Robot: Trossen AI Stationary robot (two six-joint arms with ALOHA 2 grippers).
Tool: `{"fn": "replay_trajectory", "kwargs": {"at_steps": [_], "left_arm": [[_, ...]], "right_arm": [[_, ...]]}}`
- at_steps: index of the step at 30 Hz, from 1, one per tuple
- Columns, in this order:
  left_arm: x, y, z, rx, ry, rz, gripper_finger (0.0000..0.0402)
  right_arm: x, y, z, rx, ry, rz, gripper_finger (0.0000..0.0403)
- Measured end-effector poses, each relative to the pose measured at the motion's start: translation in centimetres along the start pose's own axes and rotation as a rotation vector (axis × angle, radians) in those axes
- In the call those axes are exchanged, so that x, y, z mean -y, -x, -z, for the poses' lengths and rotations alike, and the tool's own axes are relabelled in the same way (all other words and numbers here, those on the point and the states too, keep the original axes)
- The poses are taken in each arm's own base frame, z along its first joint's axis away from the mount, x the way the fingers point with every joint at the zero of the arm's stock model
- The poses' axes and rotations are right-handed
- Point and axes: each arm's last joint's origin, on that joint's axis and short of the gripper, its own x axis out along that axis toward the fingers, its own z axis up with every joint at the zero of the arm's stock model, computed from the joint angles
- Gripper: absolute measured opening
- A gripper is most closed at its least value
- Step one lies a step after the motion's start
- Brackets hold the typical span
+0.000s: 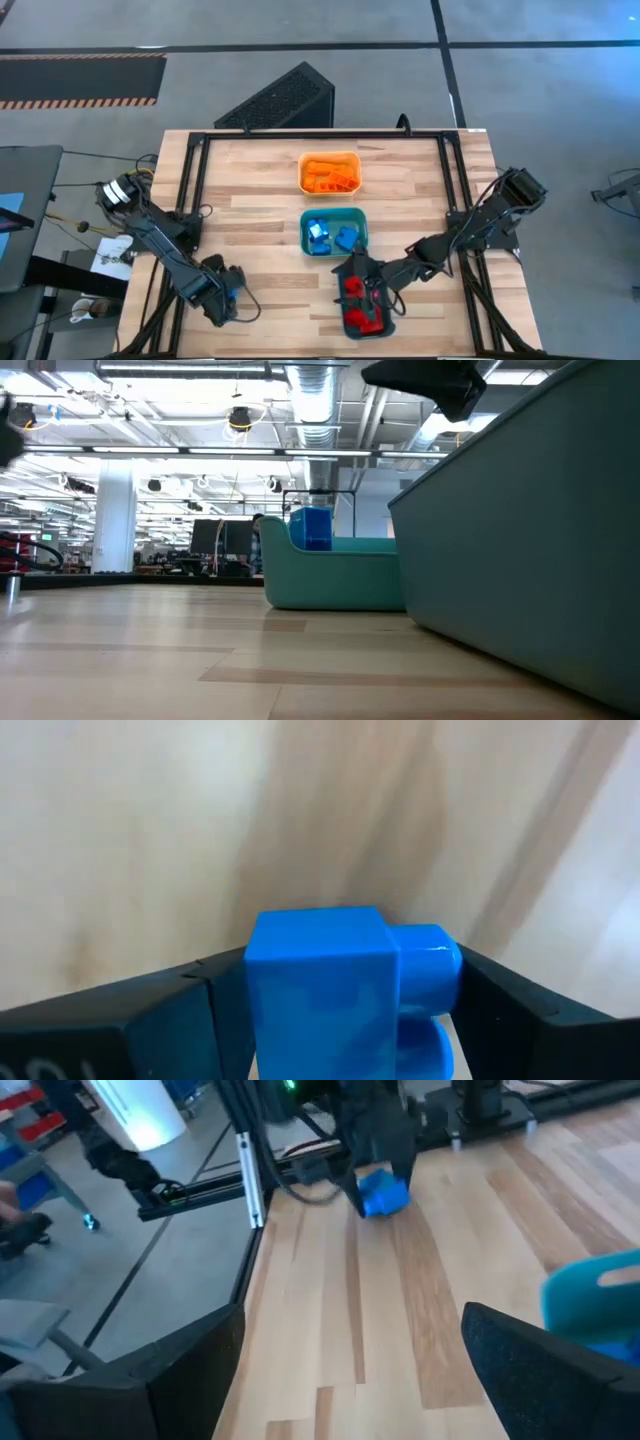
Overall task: Sort & place blocks by color
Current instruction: Put the blue game piece into the green bin
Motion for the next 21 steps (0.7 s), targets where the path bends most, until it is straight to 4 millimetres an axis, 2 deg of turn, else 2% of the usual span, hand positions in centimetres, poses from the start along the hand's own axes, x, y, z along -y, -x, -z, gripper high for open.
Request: {"fn": "replay_trajectory", "kwargs": {"at_steps": [3, 6, 10, 14, 18, 21], "left_arm": [[-0.4, 1.8, -0.7, 0.17, 0.042, 0.024, 0.0227], [-1.3, 4.1, -1.5, 0.433, 0.085, 0.042, 0.0227], [-2.2, 7.7, -3.0, 0.861, 0.101, 0.097, 0.0227], [-3.2, 9.9, -5.0, 1.113, 0.056, 0.124, 0.0227], [-4.3, 10.3, -7.9, 1.296, -0.042, 0.185, 0.0227], [-5.8, 9.4, -10.3, 1.383, -0.079, 0.259, 0.0227]], "right_arm": [[0.5, -0.2, -0.1, -0.009, -0.038, 0.019, 0.0391], [1.2, -0.4, -0.3, -0.007, -0.07, 0.041, 0.0388], [1.8, -0.6, -0.8, 0.014, -0.021, 0.059, 0.0382], [1.9, -0.7, -1.5, 0.069, 0.018, 0.044, 0.0376], [1.6, -0.6, -2.2, 0.129, 0.072, 0.022, 0.0368], [1.5, -0.4, -2.7, 0.165, 0.118, 0.013, 0.036]]}}
